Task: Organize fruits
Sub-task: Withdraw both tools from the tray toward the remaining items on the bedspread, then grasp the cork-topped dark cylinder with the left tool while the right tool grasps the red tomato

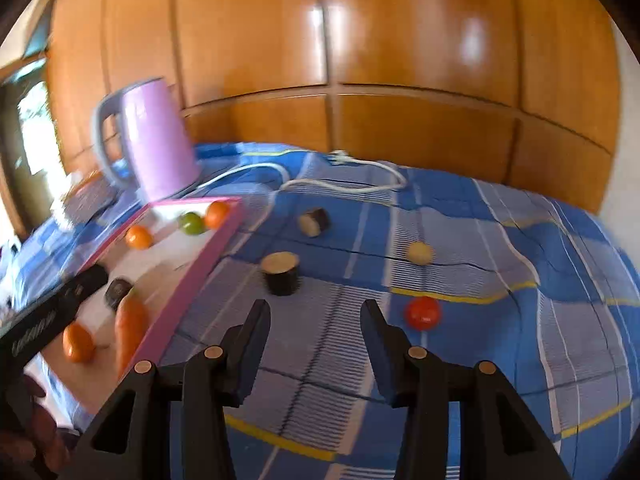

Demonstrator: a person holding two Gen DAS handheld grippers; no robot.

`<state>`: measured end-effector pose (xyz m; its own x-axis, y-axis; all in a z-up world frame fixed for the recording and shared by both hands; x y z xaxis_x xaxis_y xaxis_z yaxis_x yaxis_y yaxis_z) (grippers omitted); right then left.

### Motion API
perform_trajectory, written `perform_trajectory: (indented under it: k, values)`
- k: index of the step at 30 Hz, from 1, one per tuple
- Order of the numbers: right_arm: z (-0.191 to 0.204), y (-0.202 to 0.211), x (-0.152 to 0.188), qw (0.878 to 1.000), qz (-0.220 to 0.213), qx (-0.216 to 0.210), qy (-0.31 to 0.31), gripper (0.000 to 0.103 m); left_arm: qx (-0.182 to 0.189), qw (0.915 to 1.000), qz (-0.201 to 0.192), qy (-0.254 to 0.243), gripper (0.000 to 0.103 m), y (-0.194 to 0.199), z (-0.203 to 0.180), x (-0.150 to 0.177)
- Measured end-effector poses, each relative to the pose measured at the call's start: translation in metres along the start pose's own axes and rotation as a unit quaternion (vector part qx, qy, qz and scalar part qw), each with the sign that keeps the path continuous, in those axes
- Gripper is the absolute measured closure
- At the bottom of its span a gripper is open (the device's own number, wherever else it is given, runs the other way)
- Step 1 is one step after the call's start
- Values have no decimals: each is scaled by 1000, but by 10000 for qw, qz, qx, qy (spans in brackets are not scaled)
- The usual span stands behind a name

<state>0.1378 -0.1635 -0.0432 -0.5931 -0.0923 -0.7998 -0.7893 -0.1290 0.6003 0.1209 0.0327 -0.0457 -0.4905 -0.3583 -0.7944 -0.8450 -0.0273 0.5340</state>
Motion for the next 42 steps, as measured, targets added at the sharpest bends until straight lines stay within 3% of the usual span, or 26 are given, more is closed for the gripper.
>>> perform_trajectory:
  k: [16, 26, 42]
  values:
    - [-69, -14, 16, 9854, 291, 54, -1676, 56, 471, 9961, 311, -674, 55, -10, -42, 22]
    - [-66, -21, 11, 9877, 297, 62, -1532, 56, 724, 9889, 437, -1225, 60, -15, -74, 35]
    - [-75, -27, 10, 9852, 362, 37, -1676, 55, 966, 9841, 795, -1260, 62, -57, -117, 32]
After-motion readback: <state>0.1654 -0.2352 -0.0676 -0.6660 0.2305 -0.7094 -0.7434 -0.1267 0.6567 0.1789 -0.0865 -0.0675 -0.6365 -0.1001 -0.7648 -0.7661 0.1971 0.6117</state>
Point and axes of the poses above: each gripper's, at about its wrist camera, not at the fingertips, and y roughly against the way its jaws point, z to its left, x to its underside, the point moved 9 cm from there along -y, roughly the way its jaws point, and after that the axes turned 7 degrees about y, right-handed, at the moved point
